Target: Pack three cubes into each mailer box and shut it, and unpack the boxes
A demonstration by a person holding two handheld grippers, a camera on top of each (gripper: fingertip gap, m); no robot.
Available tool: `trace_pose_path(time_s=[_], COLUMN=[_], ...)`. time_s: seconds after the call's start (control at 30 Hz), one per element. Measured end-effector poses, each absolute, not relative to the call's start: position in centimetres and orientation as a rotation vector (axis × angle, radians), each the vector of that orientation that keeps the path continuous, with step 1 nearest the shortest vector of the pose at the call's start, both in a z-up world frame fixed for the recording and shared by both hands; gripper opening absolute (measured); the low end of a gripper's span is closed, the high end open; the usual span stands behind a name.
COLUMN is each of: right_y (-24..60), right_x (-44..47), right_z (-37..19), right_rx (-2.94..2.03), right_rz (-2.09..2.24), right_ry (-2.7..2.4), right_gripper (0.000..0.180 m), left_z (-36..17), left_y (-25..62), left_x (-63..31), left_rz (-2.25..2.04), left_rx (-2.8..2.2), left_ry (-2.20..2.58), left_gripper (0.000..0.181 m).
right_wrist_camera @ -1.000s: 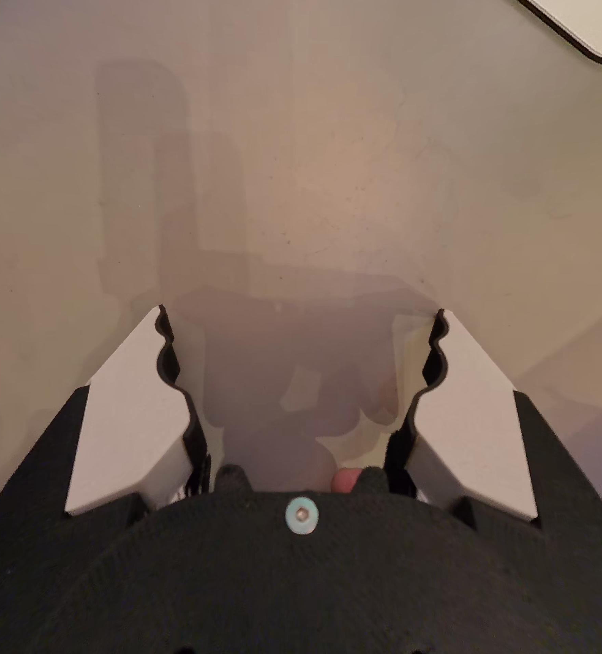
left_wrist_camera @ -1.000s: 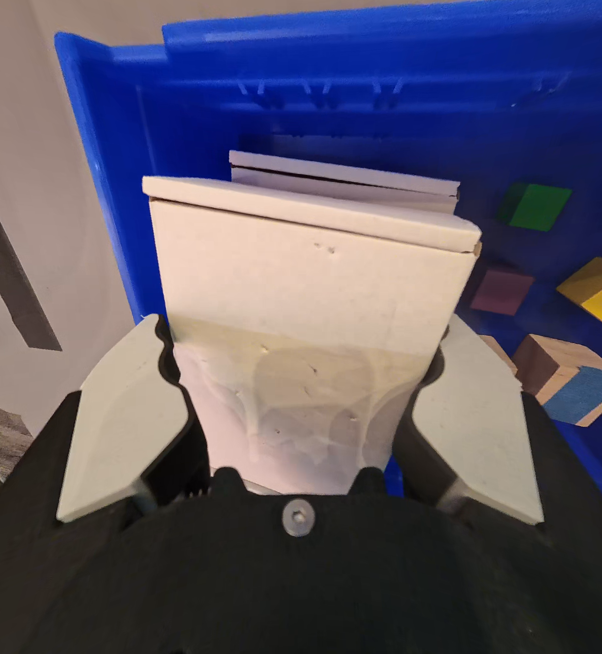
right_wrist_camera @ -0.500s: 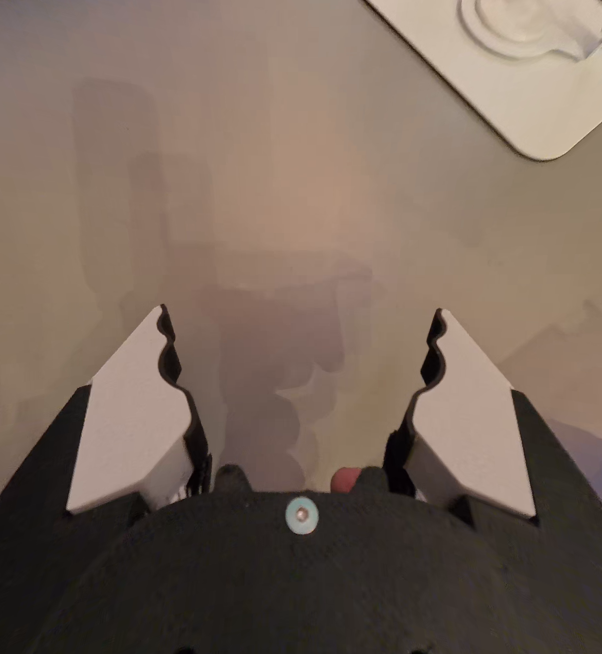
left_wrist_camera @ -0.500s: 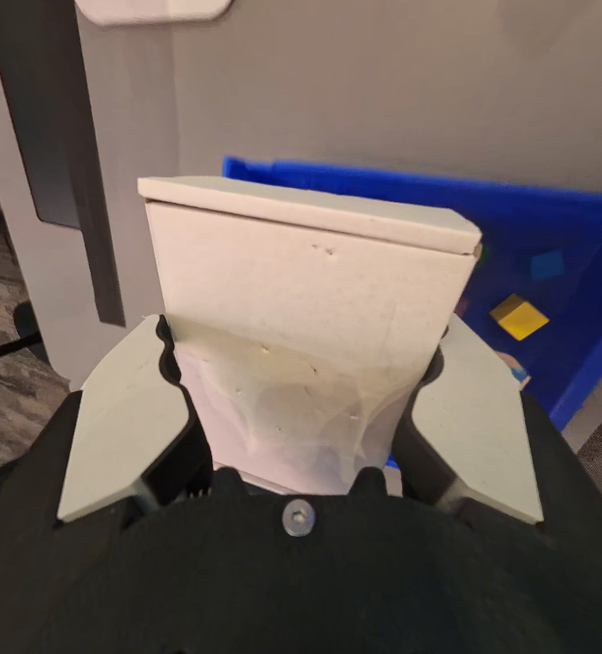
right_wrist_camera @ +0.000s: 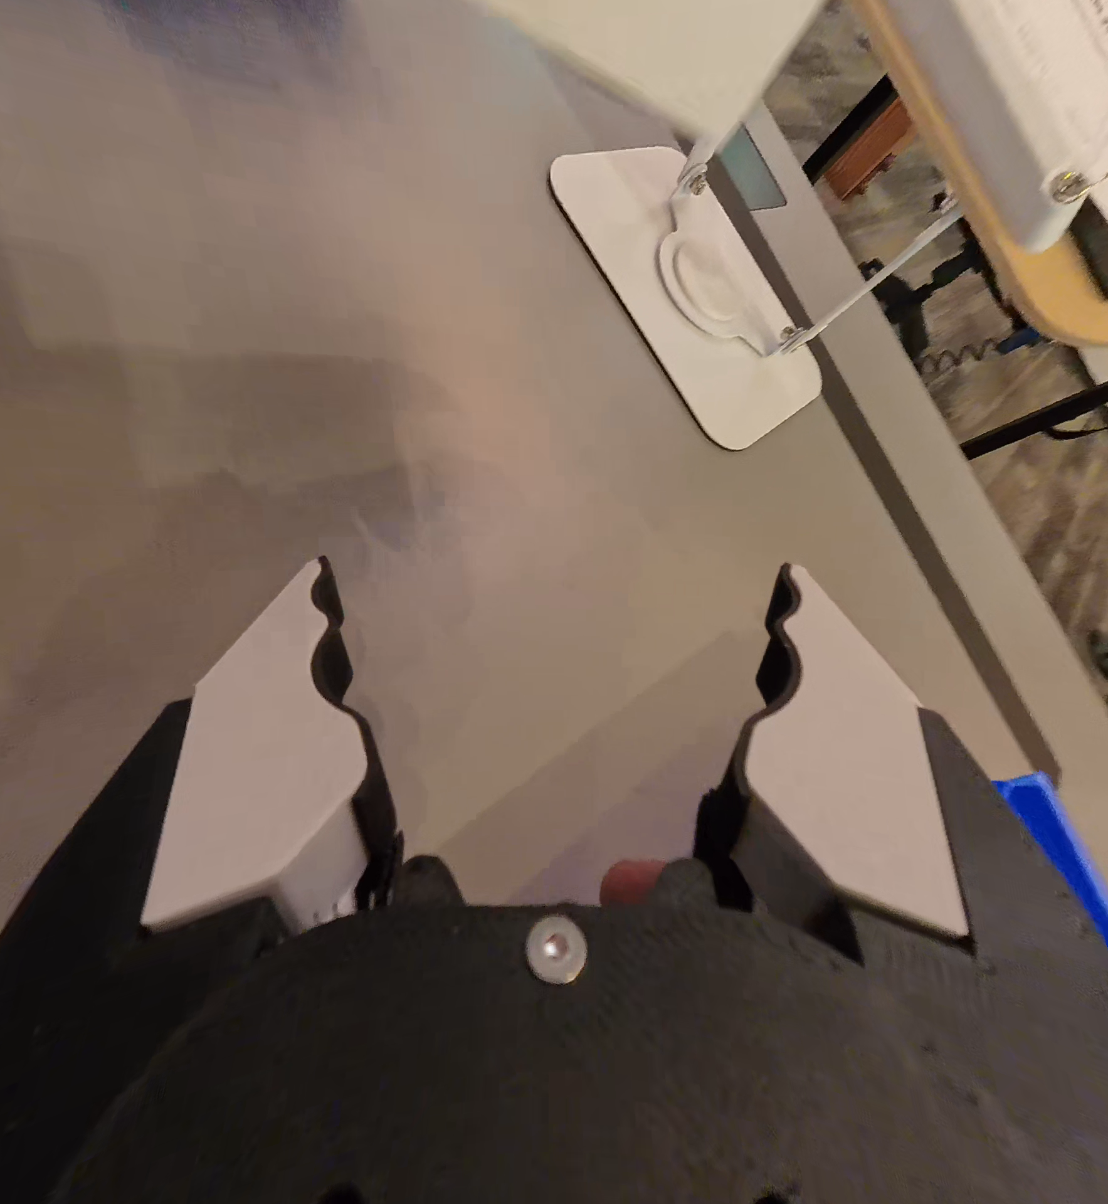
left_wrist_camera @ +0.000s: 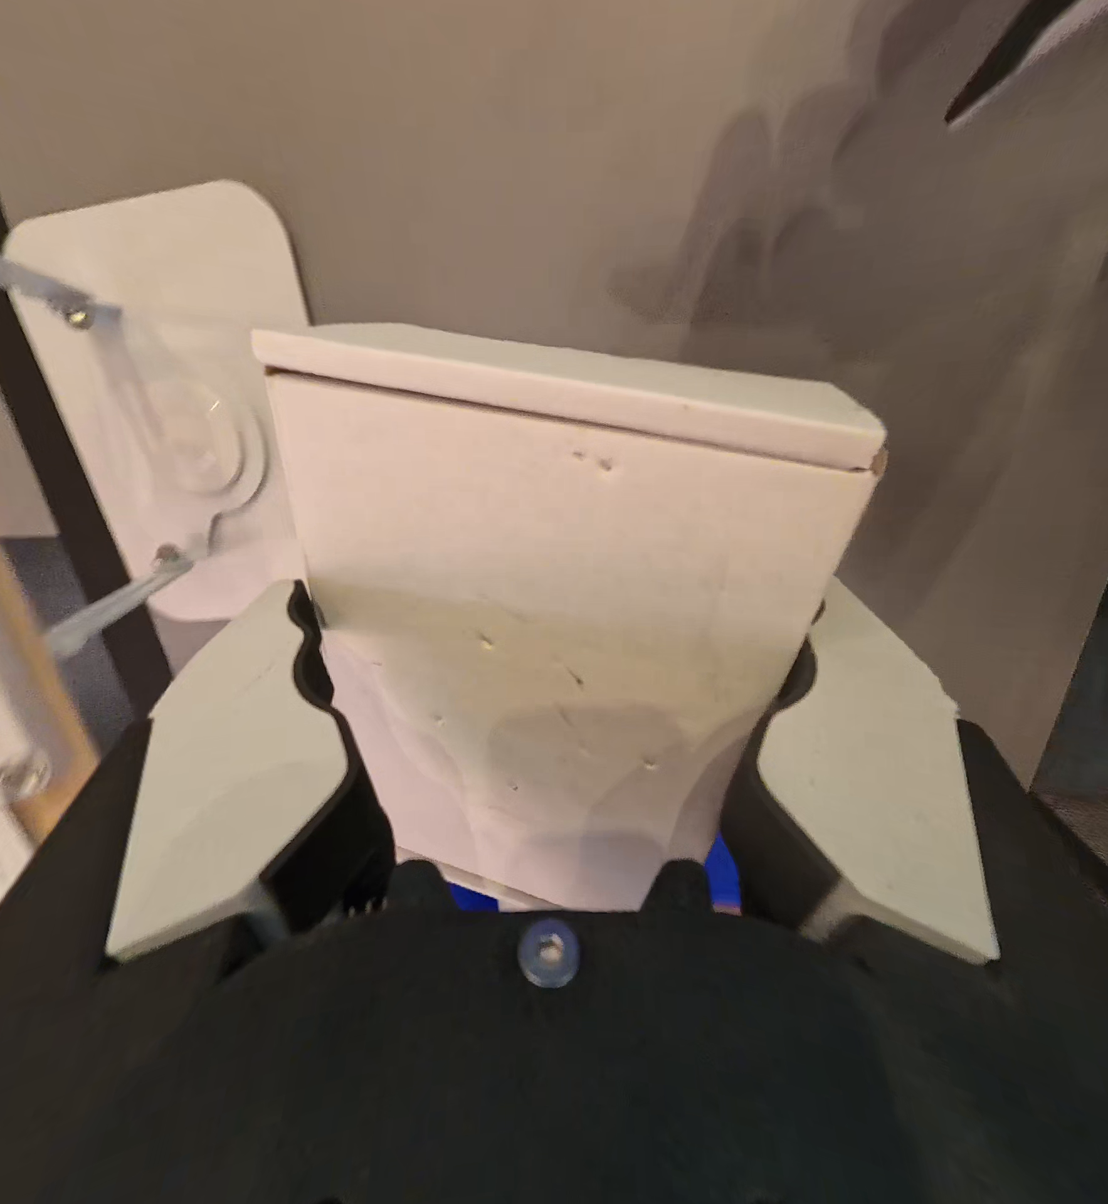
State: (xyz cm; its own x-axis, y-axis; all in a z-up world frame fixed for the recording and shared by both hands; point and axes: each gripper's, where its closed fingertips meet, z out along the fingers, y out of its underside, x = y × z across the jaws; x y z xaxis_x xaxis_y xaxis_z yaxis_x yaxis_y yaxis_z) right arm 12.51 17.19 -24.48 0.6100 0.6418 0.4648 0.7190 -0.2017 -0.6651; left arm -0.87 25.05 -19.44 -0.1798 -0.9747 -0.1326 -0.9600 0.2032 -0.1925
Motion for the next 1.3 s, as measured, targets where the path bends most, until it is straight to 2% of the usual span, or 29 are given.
trace_pose_path(time_s=[0.27, 0.67, 0.87, 0.97, 1.3], right_y=[16.8, 16.1, 15.8, 15.7, 15.3], right_x=[13.3, 12.7, 12.6, 12.6, 11.6], right_z=[-24.9, -26.7, -27.7, -28.0, -28.8], right_rx=[-1.827, -1.841, -1.868, -1.877, -1.887], right_rz=[-0.272, -0.228, -0.208, -0.204, -0.149], right_ry=[-1.226, -1.305, -1.334, -1.346, -1.390], right_gripper=[0.124, 0.122, 0.122, 0.123, 0.122], left_z=[-27.1, -31.7, -31.6, -30.7, -28.8], left_y=[23.1, 21.3, 20.2, 19.8, 22.4], left_x=[5.3, 7.5, 8.1, 7.5, -0.8], left_rz=[-0.164, -0.032, -0.165, -0.228, -0.173], left_rx=[-1.979, -2.016, -2.016, -2.004, -1.968], left_ry=[2.285, 2.224, 2.150, 2.125, 2.098], left_gripper=[0.134, 0.134, 0.133, 0.139, 0.146])
